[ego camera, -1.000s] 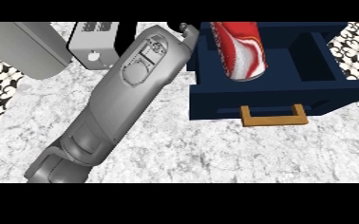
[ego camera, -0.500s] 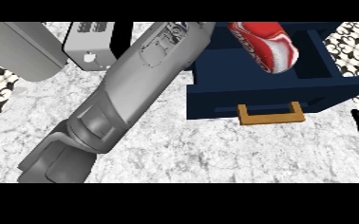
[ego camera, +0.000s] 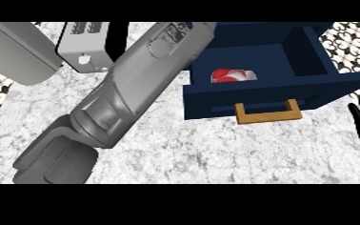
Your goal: Pick up the can, place it into the drawer and close the drawer
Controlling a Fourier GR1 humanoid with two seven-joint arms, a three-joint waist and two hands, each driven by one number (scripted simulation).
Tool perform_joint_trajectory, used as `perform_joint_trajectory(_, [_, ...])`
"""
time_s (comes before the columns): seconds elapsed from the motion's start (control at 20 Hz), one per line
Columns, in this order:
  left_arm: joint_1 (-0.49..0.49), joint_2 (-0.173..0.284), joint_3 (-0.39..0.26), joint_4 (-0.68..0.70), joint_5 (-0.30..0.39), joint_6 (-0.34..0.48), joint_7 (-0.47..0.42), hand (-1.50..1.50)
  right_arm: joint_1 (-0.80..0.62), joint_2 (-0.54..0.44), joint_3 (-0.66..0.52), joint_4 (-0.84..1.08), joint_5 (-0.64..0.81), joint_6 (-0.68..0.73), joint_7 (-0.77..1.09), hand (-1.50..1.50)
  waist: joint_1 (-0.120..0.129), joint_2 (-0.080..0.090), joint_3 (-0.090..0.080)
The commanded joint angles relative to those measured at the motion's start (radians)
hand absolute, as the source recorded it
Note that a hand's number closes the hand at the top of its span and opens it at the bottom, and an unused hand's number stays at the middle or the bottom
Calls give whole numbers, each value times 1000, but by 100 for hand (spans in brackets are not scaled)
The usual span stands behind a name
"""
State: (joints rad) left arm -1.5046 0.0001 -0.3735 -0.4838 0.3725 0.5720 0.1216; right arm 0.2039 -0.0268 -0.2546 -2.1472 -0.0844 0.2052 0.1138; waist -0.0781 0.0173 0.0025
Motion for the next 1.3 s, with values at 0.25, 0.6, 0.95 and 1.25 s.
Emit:
perform_joint_trajectory(0.25, [12, 0, -82, 92, 62, 36, -102, 150, -91, -30, -6, 39, 10, -17, 32, -150, -17, 9, 0])
perform_joint_trajectory(0.6, [63, 0, -171, 100, 86, 65, -144, 150, -83, -3, 24, 20, 13, -22, 31, -150, -34, 10, 0])
perform_joint_trajectory(0.95, [36, 0, -212, 135, 107, 116, -123, -150, -47, 4, 47, -9, 33, -11, 21, -150, -54, 11, 1])
perform_joint_trajectory(1.25, [98, 0, -222, 133, 144, 170, -184, -150, -92, -15, 20, 25, 15, -13, 14, -150, -51, 15, 0])
